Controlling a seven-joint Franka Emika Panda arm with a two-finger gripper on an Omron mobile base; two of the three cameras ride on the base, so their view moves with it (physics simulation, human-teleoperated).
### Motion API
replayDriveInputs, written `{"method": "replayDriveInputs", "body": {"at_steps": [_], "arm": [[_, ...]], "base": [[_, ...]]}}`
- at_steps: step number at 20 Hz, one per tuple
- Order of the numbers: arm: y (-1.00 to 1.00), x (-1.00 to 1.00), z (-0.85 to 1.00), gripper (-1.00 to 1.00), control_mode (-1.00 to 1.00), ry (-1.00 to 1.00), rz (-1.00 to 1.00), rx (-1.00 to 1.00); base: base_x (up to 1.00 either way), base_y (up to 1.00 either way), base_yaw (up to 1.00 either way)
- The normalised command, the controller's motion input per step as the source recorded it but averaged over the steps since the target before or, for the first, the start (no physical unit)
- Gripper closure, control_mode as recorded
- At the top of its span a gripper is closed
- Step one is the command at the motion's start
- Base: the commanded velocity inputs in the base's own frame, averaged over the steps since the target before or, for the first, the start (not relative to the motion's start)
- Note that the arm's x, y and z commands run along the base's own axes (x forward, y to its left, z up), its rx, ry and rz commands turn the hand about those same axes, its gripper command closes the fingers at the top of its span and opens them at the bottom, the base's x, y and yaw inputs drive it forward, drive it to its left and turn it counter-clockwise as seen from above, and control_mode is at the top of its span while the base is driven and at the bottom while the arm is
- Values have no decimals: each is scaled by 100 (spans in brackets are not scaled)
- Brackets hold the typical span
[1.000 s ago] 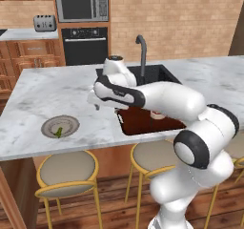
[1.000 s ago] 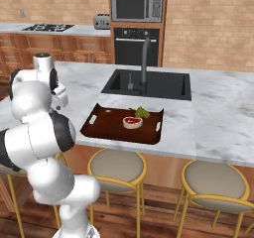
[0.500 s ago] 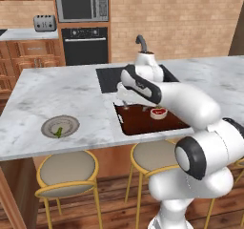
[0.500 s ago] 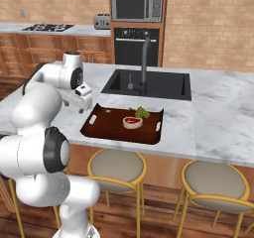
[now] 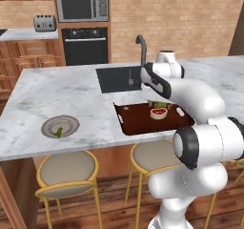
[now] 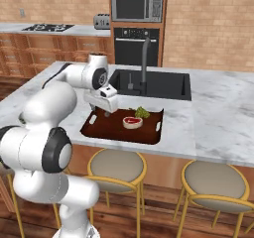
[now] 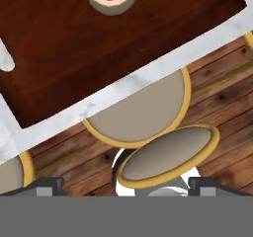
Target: Create a steak meal by picking up the steak and asparagus from the tray and placing them on the plate. Leave the grapes on the tray.
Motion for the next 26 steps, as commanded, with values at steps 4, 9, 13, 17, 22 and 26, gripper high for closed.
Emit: {"method": "replayDriveInputs", "body": {"at_steps": [4, 9, 13, 17, 22, 26], "arm": [[-95, 7, -16, -100, -100, 0, -9, -4], [-61, 17, -16, -100, -100, -1, -10, 0], [-8, 29, -27, -100, -100, -6, -9, 0], [0, 41, -26, -100, -100, -4, -8, 0], [0, 36, -28, -100, -100, -6, -7, 0], [-8, 29, -27, -100, -100, -8, -4, 0]], "base": [[0, 0, 0], [0, 0, 0], [0, 0, 0], [0, 0, 0], [0, 0, 0], [0, 0, 0]]}}
